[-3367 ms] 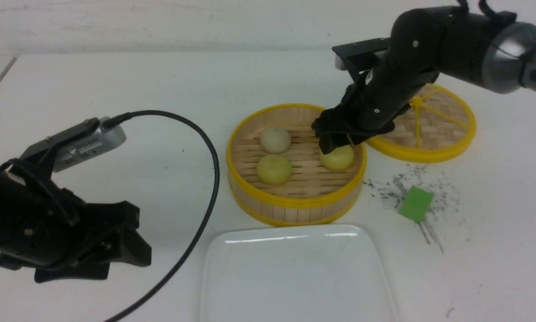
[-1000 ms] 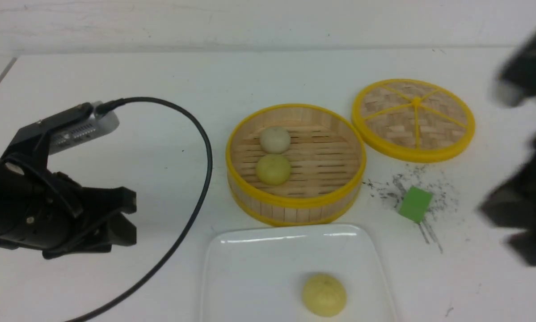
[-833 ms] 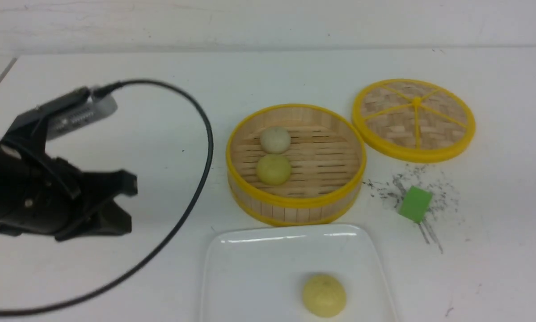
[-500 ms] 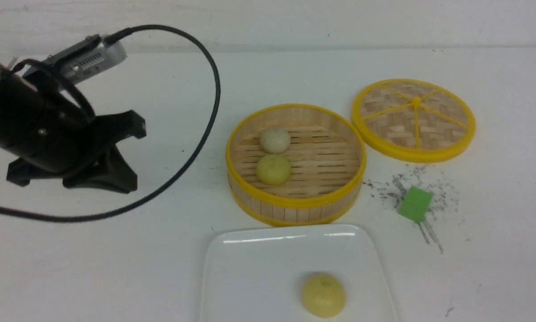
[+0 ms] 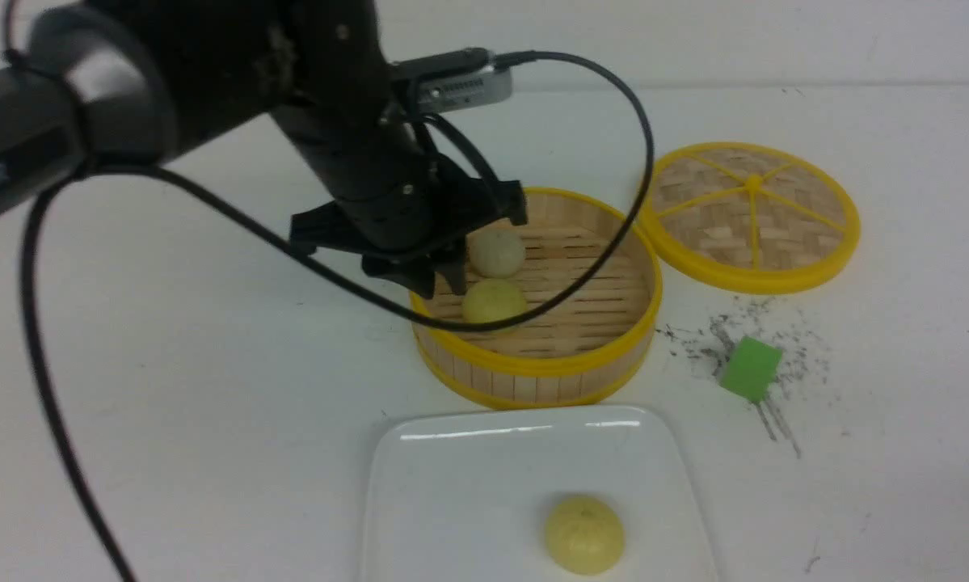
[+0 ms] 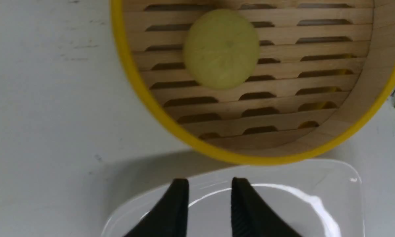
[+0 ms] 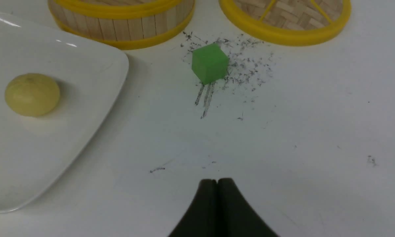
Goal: Put the steamed buns into the plate on the white tablecloth.
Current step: 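Reach into the bamboo steamer and grasp a bun with the left gripper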
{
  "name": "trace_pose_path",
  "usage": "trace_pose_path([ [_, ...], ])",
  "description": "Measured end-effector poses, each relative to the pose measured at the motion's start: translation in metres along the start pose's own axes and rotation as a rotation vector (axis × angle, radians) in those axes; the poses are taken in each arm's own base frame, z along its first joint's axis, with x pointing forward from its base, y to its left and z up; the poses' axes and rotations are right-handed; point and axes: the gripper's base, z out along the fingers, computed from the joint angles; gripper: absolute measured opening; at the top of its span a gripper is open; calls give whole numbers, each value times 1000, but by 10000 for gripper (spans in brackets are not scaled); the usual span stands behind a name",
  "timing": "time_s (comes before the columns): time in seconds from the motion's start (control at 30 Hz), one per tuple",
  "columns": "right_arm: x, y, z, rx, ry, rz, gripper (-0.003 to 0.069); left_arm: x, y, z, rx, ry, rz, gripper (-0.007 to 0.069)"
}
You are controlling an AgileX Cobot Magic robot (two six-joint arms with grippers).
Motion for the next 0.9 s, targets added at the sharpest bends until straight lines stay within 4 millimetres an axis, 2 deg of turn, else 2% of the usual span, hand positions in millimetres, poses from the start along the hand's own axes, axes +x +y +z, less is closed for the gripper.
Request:
trace_pose_path([
  [0.03,0,0,0,0,0,0,-8,-3,-7,7,-2,5,15,291],
  [0.07,0,0,0,0,0,1,-6,-9,-18,23,-6,12,41,362],
  [0.1,0,0,0,0,0,3,-6,-12,-20,23,-1,5,47,369],
  [0.13,0,0,0,0,0,3,-6,-18,-26,38,-7,7,72,413],
  [0.17,0,0,0,0,0,3,-6,-19,-27,36,-4,0,77,419],
  [0.23,0,0,0,-1,-2,4,-6,-31,-31,61,-23,3,105,468],
  [0.4,-1,1,0,-14,-11,11,-6,-38,-30,94,-74,40,128,477],
  [0.43,-1,1,0,-14,-11,11,-6,-38,-30,96,-78,44,129,476],
  [0.5,-1,1,0,-14,-12,11,-1,-36,-27,105,-110,74,138,460],
  [0.63,-1,1,0,-16,-11,13,0,-35,-23,107,-147,88,154,430],
  [0.8,-1,2,0,-21,-13,16,0,-36,-22,108,-157,83,138,345],
  [0.83,-2,2,0,-23,-17,16,0,-35,-22,111,-160,93,135,279],
  [0.87,-2,2,0,-23,-18,16,0,-35,-22,111,-161,94,134,279],
  [0.9,-2,2,0,-27,-25,18,0,-34,-22,113,-163,100,134,188],
])
